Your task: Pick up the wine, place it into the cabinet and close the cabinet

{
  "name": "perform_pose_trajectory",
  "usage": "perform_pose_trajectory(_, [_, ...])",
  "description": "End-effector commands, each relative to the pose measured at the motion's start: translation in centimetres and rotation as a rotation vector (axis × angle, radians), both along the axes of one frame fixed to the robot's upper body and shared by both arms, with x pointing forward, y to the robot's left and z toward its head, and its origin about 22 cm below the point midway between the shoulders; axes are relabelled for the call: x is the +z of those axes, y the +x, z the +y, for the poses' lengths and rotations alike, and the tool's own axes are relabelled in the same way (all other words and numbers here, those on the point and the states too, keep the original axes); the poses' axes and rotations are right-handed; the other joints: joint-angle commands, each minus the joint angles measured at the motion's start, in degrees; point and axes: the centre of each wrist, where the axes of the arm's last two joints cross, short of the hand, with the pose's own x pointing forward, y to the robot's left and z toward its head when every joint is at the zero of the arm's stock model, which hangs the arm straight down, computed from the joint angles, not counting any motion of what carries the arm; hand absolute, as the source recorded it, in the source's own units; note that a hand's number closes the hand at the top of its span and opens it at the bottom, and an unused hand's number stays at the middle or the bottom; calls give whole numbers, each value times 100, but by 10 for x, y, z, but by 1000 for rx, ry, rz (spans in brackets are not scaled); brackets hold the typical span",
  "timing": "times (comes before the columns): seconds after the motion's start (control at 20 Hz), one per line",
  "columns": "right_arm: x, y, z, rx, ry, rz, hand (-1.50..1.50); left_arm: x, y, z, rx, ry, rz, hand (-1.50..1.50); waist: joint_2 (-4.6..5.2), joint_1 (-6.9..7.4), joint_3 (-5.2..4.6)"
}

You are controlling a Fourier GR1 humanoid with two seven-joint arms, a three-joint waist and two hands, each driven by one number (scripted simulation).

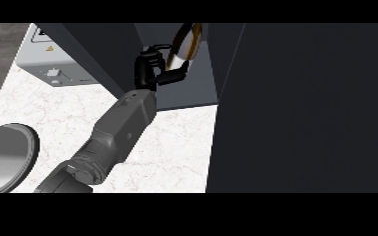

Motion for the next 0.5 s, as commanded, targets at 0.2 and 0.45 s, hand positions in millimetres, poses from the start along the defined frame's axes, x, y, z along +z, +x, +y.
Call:
perform_pose_trajectory(0.2, [-4,-7,-5,34,19,8,-150,-21,-13,8,-21,-84,13,150,-25,-87,5])
perform_pose_trajectory(0.45, [-4,0,-3,56,19,-2,-150,-47,-32,20,0,-132,52,150,-1,-257,-4])
